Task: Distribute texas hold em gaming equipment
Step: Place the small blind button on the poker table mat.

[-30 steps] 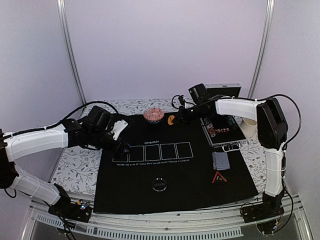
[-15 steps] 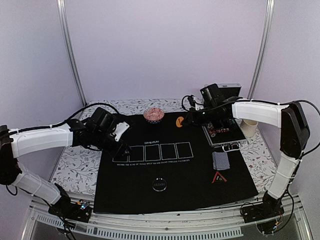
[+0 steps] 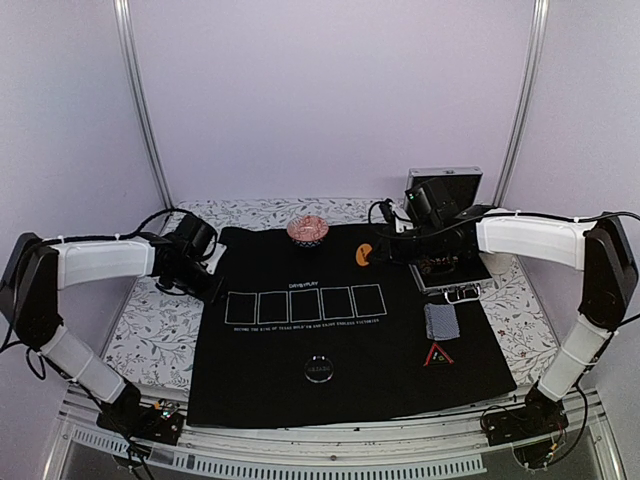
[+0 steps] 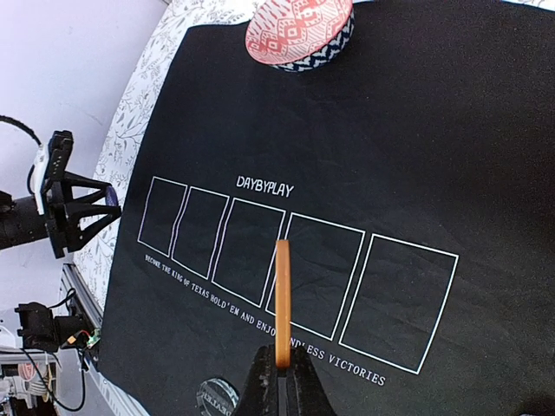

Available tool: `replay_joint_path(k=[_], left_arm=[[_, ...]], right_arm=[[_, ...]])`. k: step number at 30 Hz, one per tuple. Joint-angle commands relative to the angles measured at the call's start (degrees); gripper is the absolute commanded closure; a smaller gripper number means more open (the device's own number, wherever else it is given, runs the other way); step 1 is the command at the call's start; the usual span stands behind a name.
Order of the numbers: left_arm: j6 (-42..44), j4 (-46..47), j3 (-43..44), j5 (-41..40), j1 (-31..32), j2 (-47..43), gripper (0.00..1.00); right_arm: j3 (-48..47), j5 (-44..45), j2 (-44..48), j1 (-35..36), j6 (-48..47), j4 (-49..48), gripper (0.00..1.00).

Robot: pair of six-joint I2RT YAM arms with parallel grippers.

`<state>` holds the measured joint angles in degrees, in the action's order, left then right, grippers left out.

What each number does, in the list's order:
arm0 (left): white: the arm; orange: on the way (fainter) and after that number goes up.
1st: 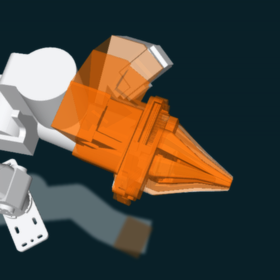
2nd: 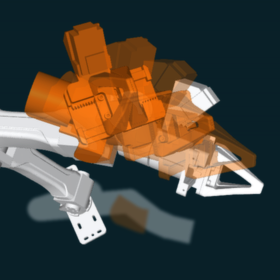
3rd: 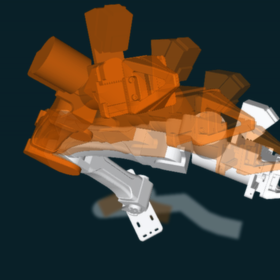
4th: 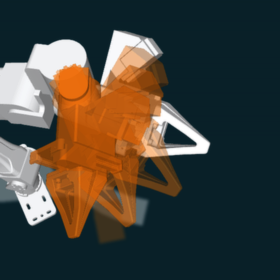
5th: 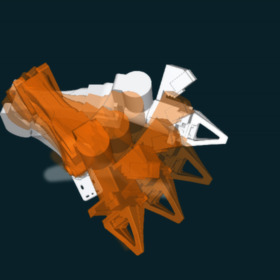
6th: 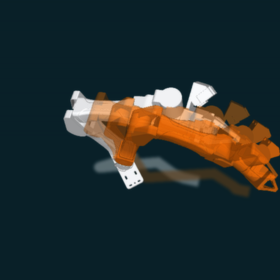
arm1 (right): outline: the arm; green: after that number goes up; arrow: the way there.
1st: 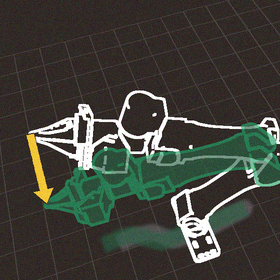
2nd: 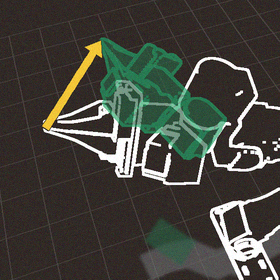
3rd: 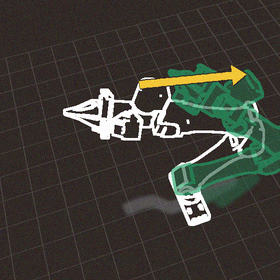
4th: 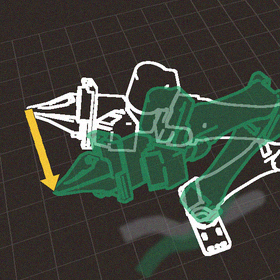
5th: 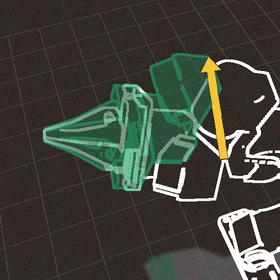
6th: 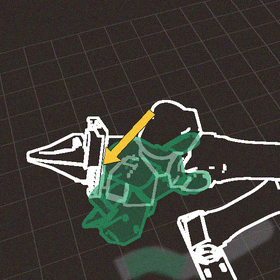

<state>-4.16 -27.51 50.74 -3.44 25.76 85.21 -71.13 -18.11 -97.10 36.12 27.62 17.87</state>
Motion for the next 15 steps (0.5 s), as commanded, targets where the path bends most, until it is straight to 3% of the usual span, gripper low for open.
replay_joint_path(k=[1, 9, 15], left_arm=[[-2.8, -1.8, 1.6, -4.6, -2.9, 3.4, 0.66], [-4.4, -2.3, 2.0, -3.4, -6.9, 8.0, 0.65], [-3.5, -2.5, 2.5, 2.0, -7.0, 9.1, 0.44]], right_arm=[[0.8, 0.9, 2.1, 0.3, -0.2, -1.4, 0.98], [1.4, -0.2, 2.3, 0.3, -1.0, -2.1, 0.98], [0.1, -1.3, 0.4, 0.3, -1.2, -2.4, 0.98]])
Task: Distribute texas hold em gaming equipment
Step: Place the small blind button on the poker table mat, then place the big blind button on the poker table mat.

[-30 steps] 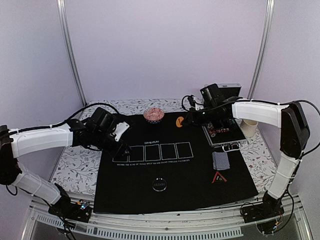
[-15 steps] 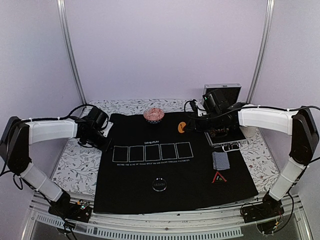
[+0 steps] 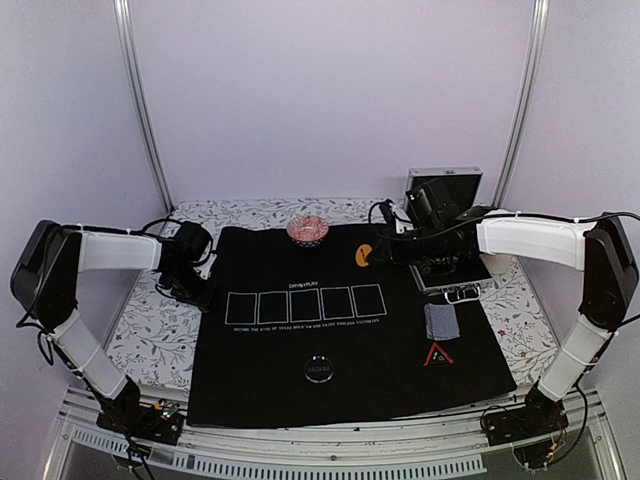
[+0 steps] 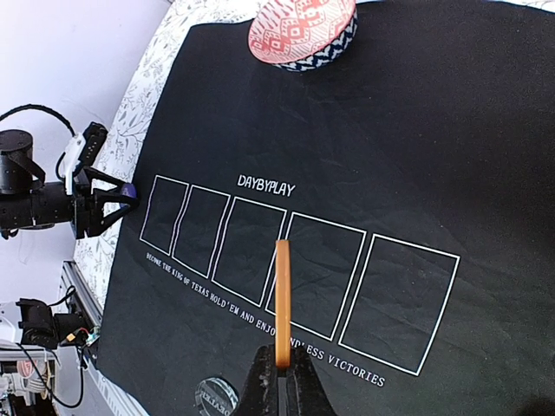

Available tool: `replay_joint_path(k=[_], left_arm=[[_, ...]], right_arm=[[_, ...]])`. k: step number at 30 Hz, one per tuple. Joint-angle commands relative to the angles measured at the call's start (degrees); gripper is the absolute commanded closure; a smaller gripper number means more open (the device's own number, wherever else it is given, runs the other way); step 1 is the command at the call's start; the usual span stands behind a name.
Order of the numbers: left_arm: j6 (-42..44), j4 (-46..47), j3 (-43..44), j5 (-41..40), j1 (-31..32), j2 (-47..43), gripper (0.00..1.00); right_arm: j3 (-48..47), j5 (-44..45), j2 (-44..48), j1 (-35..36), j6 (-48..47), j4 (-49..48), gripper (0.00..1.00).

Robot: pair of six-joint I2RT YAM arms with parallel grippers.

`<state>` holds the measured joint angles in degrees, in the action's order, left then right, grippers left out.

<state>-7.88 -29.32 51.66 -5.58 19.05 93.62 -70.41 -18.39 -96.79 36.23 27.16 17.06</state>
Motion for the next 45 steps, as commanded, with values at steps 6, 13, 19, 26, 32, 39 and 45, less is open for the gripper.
replay_joint_path(k=[6, 13, 19, 26, 32, 39, 45], left_arm=[[1.4, -0.1, 1.1, 8.8, -0.2, -1.7, 0.39], [1.5, 0.1, 1.1, 9.1, -0.2, -4.0, 0.19], [1.8, 0.0, 1.7, 8.1, -0.2, -7.3, 0.13], [1.8, 4.5, -0.4, 11.5, 0.0, -16.0, 0.12], [1.8, 4.6, -0.2, 12.4, 0.9, -16.9, 0.12], [2.5, 4.5, -0.3, 12.9, 2.5, -17.2, 0.10], [2.5, 4.5, -0.2, 13.4, 2.7, -17.2, 0.10]], right_arm=[[-5.3, -6.1, -4.4, 0.2, -0.2, -3.9, 0.98], [-12.8, -7.5, -13.1, 0.2, 1.5, -5.6, 0.98], [-20.0, -9.5, -21.7, -0.4, 4.0, -8.8, 0.98], [-19.4, -13.5, -28.4, -3.6, 13.7, -20.1, 0.98], [-20.7, -10.7, -32.8, -5.2, 15.1, -16.3, 0.98], [-23.1, -7.7, -35.7, -6.6, 12.8, -12.1, 0.98], [-25.3, -7.0, -37.1, -6.7, 12.8, -11.3, 0.98]])
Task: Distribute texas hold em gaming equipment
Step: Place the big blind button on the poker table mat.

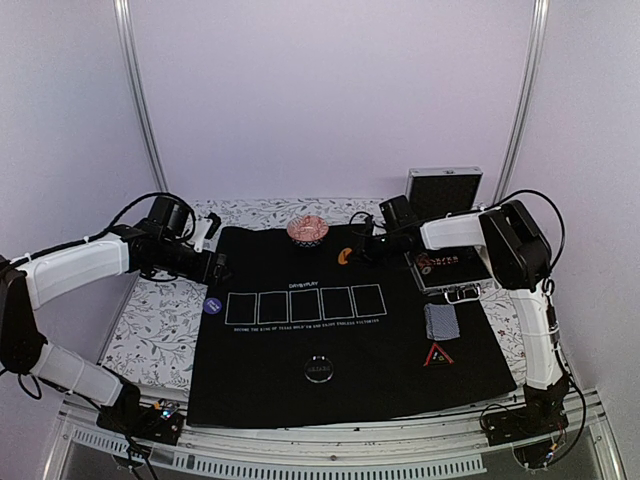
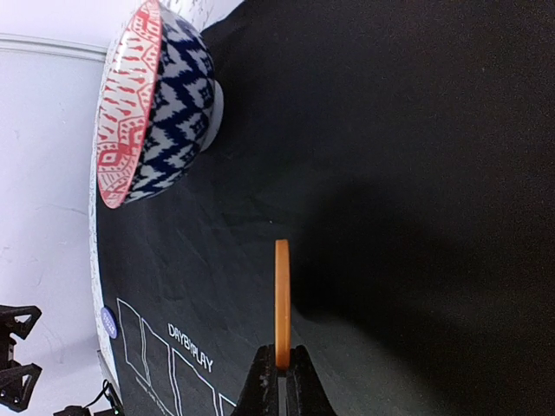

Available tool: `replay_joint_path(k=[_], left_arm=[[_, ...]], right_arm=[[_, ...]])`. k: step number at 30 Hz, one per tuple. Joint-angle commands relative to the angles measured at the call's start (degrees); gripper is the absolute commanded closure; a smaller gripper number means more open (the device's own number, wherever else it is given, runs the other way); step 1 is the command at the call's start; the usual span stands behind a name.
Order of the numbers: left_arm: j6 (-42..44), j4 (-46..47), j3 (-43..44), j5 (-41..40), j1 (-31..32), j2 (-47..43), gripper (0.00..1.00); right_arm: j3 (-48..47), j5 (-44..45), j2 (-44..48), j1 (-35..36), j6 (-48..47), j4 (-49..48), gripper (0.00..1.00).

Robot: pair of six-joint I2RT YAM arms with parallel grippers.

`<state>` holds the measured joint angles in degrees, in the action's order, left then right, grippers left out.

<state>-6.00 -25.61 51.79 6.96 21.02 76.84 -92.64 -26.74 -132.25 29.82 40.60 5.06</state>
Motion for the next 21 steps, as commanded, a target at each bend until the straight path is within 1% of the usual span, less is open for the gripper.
replay_joint_path(k=[1, 10, 16, 19, 20, 21], left_arm=[[0.6, 0.8, -0.4, 0.8, 0.8, -0.4, 0.10], [0.6, 1.0, -0.3, 1.3, 1.0, -1.3, 0.10], [0.7, 1.0, -0.2, 1.8, 1.4, -1.5, 0.10], [0.7, 1.0, -0.4, 1.4, 1.5, -1.9, 0.10], [0.7, 1.1, -0.4, 1.3, 1.5, -2.0, 0.10], [0.7, 1.1, -0.5, 1.1, 1.5, -2.1, 0.10]], right_arm=[[-3.3, 1.3, -1.8, -0.3, -0.6, 0.7, 0.98], [-5.4, 2.6, -1.7, -0.3, 0.0, 1.9, 0.98], [-4.9, 3.2, -1.2, -0.2, 0.8, 2.0, 0.97], [-4.9, 4.2, -0.8, -0.3, 0.6, 3.4, 0.83], [-4.9, 5.2, -0.1, -0.2, 0.5, 4.1, 0.74], [-5.0, 6.3, 0.7, -0.1, -0.1, 5.1, 0.68]])
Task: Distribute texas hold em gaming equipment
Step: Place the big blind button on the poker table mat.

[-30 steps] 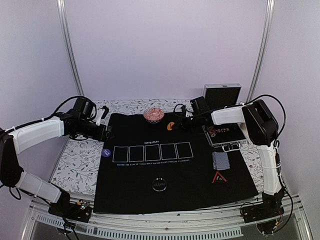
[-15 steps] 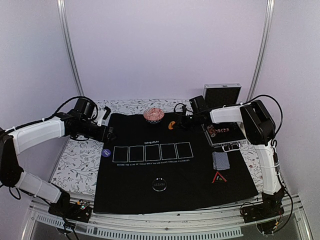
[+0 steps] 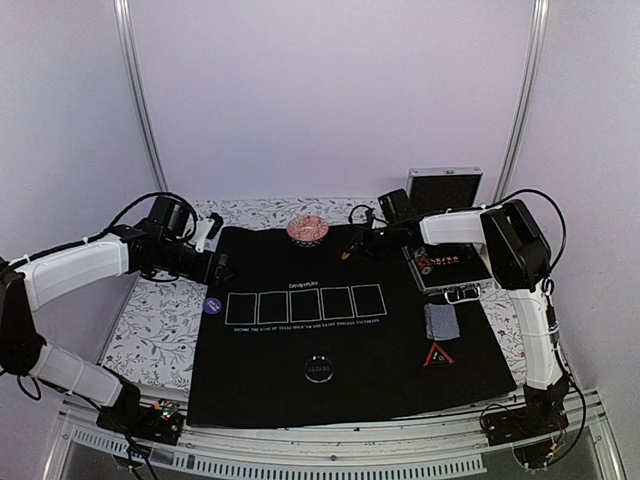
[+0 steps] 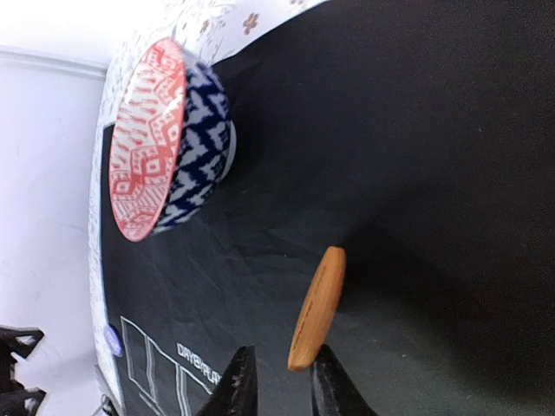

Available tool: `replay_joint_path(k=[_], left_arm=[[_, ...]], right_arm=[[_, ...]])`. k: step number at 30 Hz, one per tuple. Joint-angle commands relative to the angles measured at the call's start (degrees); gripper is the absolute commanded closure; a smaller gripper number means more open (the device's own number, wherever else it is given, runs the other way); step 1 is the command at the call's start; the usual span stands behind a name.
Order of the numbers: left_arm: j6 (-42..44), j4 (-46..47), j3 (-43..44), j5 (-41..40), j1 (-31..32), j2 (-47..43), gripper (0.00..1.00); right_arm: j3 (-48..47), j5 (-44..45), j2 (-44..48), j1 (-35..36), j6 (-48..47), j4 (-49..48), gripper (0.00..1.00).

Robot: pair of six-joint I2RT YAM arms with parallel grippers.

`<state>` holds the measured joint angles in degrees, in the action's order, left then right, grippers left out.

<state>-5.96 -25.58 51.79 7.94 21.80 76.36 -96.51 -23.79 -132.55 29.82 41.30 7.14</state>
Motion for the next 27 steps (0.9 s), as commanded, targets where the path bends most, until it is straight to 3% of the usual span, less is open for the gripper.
replay_joint_path(k=[1, 4, 13, 17, 19, 22, 27], left_arm=[[0.8, 1.1, -0.4, -0.1, 0.8, -1.5, 0.10], [0.7, 1.0, -0.3, -0.5, 0.8, -1.3, 0.10], [1.2, 1.0, -0.4, -0.6, 1.2, -1.5, 0.10], [1.1, 1.0, -0.3, -0.7, 1.2, -1.6, 0.10], [1.2, 1.0, -0.2, -0.8, 1.2, -1.5, 0.10], [1.2, 1.0, -0.3, -1.0, 1.4, -1.8, 0.10], [0.3, 1.1, 0.2, -2.3, 1.4, -2.2, 0.08]], right_arm=[[-1.1, 4.8, 1.8, -0.1, -1.4, 4.1, 0.63], [-1.8, 9.7, 5.2, 0.5, -4.0, 8.6, 0.50], [-13.3, 30.0, 18.0, 8.3, -20.2, 29.8, 0.25], [-9.5, 42.7, 27.3, 13.4, -28.1, 34.0, 0.00], [-5.6, 50.0, 31.0, 14.5, -30.7, 37.6, 0.01], [-0.1, 59.0, 35.1, 14.5, -26.5, 46.9, 0.01], [11.6, 58.4, 43.7, 14.6, -16.7, 54.5, 0.01]])
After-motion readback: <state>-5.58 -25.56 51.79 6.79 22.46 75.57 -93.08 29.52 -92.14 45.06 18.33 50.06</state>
